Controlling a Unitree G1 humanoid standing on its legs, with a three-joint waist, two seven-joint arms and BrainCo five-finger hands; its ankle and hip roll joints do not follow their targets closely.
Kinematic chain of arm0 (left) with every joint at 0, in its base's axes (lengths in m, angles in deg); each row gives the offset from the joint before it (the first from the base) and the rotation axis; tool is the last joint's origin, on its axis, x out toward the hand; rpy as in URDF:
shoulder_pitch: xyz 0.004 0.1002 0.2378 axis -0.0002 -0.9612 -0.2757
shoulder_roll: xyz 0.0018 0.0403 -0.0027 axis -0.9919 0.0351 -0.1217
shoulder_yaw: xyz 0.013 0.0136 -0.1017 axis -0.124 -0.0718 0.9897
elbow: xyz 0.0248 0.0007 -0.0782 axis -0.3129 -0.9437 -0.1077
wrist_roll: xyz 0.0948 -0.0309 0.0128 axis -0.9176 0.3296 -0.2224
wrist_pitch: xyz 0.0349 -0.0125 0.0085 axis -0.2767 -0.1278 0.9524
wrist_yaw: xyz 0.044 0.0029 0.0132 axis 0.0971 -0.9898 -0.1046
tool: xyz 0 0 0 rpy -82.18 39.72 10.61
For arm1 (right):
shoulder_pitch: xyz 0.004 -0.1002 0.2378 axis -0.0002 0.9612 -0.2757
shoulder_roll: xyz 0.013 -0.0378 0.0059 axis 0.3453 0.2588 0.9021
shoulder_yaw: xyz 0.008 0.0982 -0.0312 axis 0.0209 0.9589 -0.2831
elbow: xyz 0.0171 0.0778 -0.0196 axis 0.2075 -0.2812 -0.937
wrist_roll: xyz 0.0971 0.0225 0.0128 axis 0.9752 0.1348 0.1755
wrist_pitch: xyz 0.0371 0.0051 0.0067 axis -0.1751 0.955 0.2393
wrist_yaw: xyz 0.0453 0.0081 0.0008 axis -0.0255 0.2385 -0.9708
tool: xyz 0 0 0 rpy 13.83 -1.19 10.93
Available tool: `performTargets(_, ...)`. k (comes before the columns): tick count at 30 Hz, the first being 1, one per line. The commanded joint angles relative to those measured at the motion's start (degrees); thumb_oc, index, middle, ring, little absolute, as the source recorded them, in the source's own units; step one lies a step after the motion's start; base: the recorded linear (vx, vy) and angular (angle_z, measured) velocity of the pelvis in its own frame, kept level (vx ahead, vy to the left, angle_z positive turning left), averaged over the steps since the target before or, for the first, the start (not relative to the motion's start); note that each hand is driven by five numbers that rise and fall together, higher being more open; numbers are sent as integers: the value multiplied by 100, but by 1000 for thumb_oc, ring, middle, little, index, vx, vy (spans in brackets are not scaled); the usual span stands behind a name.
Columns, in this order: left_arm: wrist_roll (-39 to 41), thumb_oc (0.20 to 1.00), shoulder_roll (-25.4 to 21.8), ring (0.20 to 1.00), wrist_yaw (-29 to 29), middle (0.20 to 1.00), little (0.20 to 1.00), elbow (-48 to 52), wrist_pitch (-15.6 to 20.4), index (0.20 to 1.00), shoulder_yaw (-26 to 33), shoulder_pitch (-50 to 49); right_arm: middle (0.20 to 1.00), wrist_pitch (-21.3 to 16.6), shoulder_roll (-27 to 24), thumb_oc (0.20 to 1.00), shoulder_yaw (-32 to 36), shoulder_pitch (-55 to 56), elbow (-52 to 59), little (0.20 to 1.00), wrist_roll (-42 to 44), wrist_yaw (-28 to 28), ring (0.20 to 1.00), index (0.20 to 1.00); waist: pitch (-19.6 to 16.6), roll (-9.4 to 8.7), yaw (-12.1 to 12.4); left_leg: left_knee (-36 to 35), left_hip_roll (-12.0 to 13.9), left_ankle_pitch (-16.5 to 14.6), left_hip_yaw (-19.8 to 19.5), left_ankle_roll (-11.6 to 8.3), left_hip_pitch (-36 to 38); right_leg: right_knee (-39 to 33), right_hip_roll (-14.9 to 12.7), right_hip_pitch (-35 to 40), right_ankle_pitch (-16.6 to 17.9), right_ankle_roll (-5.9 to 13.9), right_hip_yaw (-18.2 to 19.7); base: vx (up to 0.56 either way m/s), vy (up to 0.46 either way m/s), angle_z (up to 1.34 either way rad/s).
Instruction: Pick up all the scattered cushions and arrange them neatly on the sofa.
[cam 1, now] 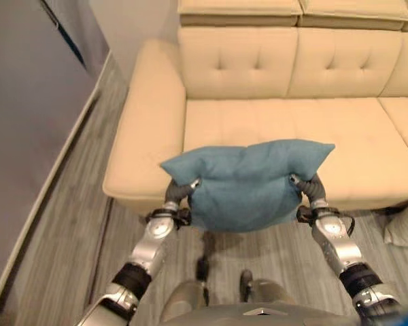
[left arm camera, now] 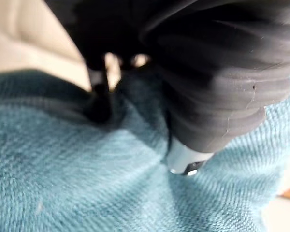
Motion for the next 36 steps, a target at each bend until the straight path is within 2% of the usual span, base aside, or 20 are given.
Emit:
performTargets(1, -325, 200, 153, 200, 386, 200, 200, 416, 293, 200, 84, 673, 200, -347, 199, 200, -57, -701, 199, 200, -216, -382, 200, 200, 67, 29, 145, 306, 126, -483, -214, -84, 12, 232, 268, -100, 1308, 305, 103, 239, 174, -57)
performTargets(2, -394, 200, 144, 200, 387, 200, 200, 371, 291, 200, 121, 707, 200, -314, 204, 200, -48, -733, 168, 200, -209, -424, 200, 200, -8, 47, 128, 160, 112, -552, -245, -73, 285, 16, 264, -242, 1117, 212, 72, 491, 40, -34)
performTargets(3, -366, 200, 133, 200, 369, 200, 200, 360, 310, 200, 134, 771, 200, -292, 95, 200, -79, -797, 159, 200, -187, -448, 200, 200, -106, -62, 30, -15, 17, -618, -362, -133, 539, -1281, 295, -282, 982, 102, 184, 537, -43, -5)
performTargets(5, -346, 200, 140, 200, 331, 200, 200, 344, 338, 200, 163, 811, 200, -264, 50, 200, -90, -852, 110, 200, -221, -443, 200, 200, -130, -86, -21, -117, 41, -686, -479, -204, 775, -1870, 273, -327, 1160, 164, 202, 343, -106, 30)
performTargets(6, -346, 200, 143, 200, 330, 200, 200, 344, 338, 200, 164, 811, 200, -265, 47, 200, -91, -853, 108, 200, -220, -443, 200, 200, -117, -72, -28, -125, 54, -692, -489, -207, 798, -1887, 283, -298, 1162, 162, 188, 425, -199, 60)
performTargets(7, -364, 200, 183, 200, 358, 200, 200, 293, 336, 200, 123, 824, 200, -259, 15, 200, -49, -787, 144, 200, -201, -482, 200, 200, -243, -163, -51, -8, 86, -728, -596, -360, 1000, -2095, 302, 58, 1242, 86, 257, 501, -295, 54)
performTargets(8, -323, 200, 244, 200, 377, 200, 200, 294, 334, 200, 103, 778, 200, -272, -23, 200, 34, -660, 242, 200, -200, -475, 200, 200, -344, -213, -108, 410, 214, -473, -564, -626, 884, -2141, 389, 284, 1198, -29, 221, 568, -398, 74)
performTargets(10, -330, 200, 305, 200, 369, 200, 200, 267, 284, 200, -1, 826, 200, -293, -102, 200, 71, -581, 305, 200, -217, -414, 200, 200, -283, -309, -178, 1823, 341, -111, -549, -803, 202, -2145, 405, 468, 1126, -240, 139, 253, -361, 88)
performTargets(11, -327, 200, 325, 200, 358, 200, 200, 257, 249, 200, -41, 845, 200, -290, -132, 200, 63, -598, 301, 200, -178, -360, 200, 200, -201, -374, -180, 2719, 363, -8, -503, -701, -344, -2146, 466, 581, 1027, -398, 135, 280, -371, 51)
performTargets(12, -414, 200, 337, 200, 380, 200, 200, 223, 156, 200, -40, 839, 200, -243, -141, 200, 56, -608, 306, 200, -228, -332, 200, 200, -172, -398, -68, 2620, 61, -452, -442, -507, -716, -2145, 520, 743, 894, -435, 200, 219, -262, 39)
performTargets(14, -443, 200, 340, 200, 389, 200, 200, 223, 156, 200, -28, 828, 200, -239, -127, 200, 68, -620, 291, 200, -251, -323, 200, 200, -198, -425, -48, 2388, -92, -498, -430, -474, -823, -2170, 508, 762, 905, -418, 231, 169, -64, 28)
performTargets(15, -496, 200, 339, 200, 361, 200, 200, 222, 149, 200, -4, 824, 200, -258, -118, 200, 102, -621, 248, 200, -286, -272, 200, 200, -202, -395, 20, 1751, -278, -525, -342, -441, -903, -2195, 593, 849, 874, -363, 279, 201, 7, -3)
performTargets(16, -466, 200, 346, 200, 404, 200, 200, 204, 157, 200, 4, 806, 200, -229, -97, 200, 123, -640, 182, 200, -277, -269, 200, 200, -241, -327, 48, 1220, -303, -543, -352, -404, -681, -2170, 693, 875, 836, -341, 320, 155, 20, -14)
performTargets(20, -531, 200, 335, 200, 389, 200, 200, 271, 136, 200, 85, 709, 200, -219, 32, 200, 175, -556, 183, 200, -350, -325, 200, 200, -385, -216, 36, 434, -358, -484, -514, -332, 11, -1991, 772, 935, 716, -225, 445, 159, 92, -26)
performTargets(24, -460, 200, 281, 200, 397, 200, 200, 322, 174, 200, 176, 625, 200, -206, 74, 200, 85, -746, 46, 200, -457, -312, 200, 200, -386, -113, 161, 121, -265, -424, -414, -244, 243, -1510, 703, 786, 676, -109, 336, 36, 61, -49)
performTargets(25, -464, 200, 236, 200, 410, 200, 200, 371, 171, 200, 182, 616, 200, -179, 82, 200, 53, -777, 59, 200, -467, -356, 200, 200, -356, -81, 192, 94, -227, -403, -393, -197, 273, -1169, 680, 632, 735, -55, 309, 8, 47, -85)
performTargets(28, -511, 200, 191, 200, 417, 200, 200, 416, 190, 200, 206, 623, 200, -204, 121, 200, 103, -805, 117, 200, -414, -387, 200, 200, -309, -26, 157, 75, -223, -403, -506, -130, 352, -722, 678, 456, 783, 52, 582, 11, -5, -41)
performTargets(31, -441, 200, 197, 200, 358, 200, 200, 364, 234, 200, 247, 734, 200, -222, 138, 200, 59, -926, 53, 200, -414, -387, 200, 200, -280, 63, 221, 93, -80, -508, -510, -163, 329, -1151, 225, 518, 731, 55, 556, -23, -137, -13)
performTargets(34, -380, 200, 183, 200, 296, 200, 200, 390, 260, 200, 224, 850, 200, -180, 103, 200, 36, -1026, 82, 200, -447, -419, 200, 200, -241, 42, 209, 251, 23, -684, -630, -242, 291, -1611, -160, 454, 903, 78, 740, 29, -213, -14)
performTargets(36, -347, 200, 190, 200, 234, 200, 200, 336, 310, 200, 205, 948, 200, -180, 98, 200, 41, -1100, 83, 200, -430, -388, 200, 200, -226, -82, 196, 414, 9, -799, -702, -335, 262, -1830, -148, 526, 959, 173, 873, 35, -315, -5)
